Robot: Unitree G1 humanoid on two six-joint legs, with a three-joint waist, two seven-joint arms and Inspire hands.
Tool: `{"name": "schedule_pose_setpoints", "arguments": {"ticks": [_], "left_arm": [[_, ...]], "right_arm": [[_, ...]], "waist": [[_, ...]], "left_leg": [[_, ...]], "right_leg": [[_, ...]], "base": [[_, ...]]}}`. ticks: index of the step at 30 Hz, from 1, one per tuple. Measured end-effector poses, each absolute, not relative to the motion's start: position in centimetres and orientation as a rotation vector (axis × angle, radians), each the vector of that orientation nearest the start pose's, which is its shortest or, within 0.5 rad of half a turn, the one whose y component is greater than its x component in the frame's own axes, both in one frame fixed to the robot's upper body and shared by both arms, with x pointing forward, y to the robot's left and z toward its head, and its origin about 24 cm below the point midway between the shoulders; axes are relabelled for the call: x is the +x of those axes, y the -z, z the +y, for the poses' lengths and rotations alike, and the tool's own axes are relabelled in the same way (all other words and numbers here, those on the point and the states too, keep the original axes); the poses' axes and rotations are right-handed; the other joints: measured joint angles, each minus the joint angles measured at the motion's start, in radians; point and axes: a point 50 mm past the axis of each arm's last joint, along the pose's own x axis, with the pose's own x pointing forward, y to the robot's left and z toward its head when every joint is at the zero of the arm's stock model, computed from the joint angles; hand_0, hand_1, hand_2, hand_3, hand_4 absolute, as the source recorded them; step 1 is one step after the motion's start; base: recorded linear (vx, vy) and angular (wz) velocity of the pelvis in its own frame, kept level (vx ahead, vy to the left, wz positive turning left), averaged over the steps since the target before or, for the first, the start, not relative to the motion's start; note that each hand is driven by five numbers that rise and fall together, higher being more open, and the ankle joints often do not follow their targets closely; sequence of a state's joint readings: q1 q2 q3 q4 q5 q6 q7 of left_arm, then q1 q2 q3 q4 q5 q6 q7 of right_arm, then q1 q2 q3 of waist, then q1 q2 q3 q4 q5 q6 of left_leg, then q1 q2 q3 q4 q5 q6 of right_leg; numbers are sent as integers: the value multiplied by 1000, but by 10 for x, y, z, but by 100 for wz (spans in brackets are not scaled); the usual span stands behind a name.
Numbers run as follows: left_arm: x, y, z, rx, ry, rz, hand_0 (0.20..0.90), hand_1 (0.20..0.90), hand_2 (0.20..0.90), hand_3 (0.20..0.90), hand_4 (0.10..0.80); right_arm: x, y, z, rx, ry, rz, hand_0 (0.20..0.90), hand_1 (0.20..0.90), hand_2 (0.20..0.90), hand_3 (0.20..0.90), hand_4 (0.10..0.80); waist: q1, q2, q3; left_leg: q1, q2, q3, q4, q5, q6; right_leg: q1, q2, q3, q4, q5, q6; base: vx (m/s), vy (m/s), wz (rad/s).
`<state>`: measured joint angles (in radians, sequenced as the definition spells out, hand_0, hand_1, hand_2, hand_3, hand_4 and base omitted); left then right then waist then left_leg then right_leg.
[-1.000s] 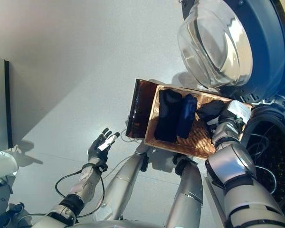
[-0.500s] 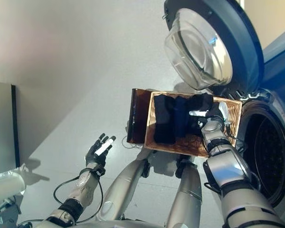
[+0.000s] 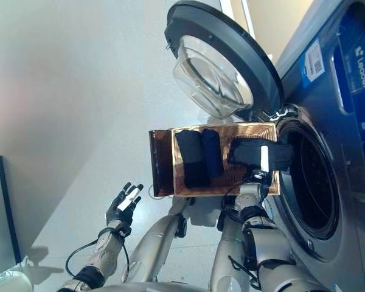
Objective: Pick up the clothes and place them into the washing machine
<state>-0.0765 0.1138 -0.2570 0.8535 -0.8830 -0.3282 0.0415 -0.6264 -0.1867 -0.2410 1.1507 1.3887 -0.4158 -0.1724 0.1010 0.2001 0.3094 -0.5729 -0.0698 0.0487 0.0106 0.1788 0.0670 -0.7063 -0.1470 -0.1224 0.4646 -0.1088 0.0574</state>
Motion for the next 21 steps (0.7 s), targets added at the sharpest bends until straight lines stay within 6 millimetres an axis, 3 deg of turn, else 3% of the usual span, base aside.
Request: {"name": "schedule_pose_setpoints", "arguments": {"ticks": [7, 17, 21], "left_arm": [[194, 110, 161, -567, -310, 549, 900, 900, 900, 900, 800], [185, 115, 146, -550, -252, 594, 900, 900, 900, 900, 800], [179, 118, 146, -550, -258, 609, 900, 900, 900, 900, 800]], "right_arm": [[307, 13, -263, 1334, 1062, -32, 200, 200, 200, 200, 300], [291, -5, -314, 1375, 1332, -181, 200, 200, 200, 200, 300], [288, -25, -341, 1356, 1391, -251, 200, 200, 200, 200, 300]], "waist": [[2, 61, -44], [-4, 122, -89], [-3, 152, -113]], "left_leg": [[24, -4, 10, -15, 7, 7], [48, -6, 33, -31, 5, 3], [56, -12, 37, -36, -1, -5]], "right_leg": [[5, -1, 17, 6, 0, -1], [1, 3, 51, 13, 0, 0], [-1, 0, 65, 19, -5, -6]], "base": [[31, 31, -4], [27, 34, -10], [14, 32, -6]]}}
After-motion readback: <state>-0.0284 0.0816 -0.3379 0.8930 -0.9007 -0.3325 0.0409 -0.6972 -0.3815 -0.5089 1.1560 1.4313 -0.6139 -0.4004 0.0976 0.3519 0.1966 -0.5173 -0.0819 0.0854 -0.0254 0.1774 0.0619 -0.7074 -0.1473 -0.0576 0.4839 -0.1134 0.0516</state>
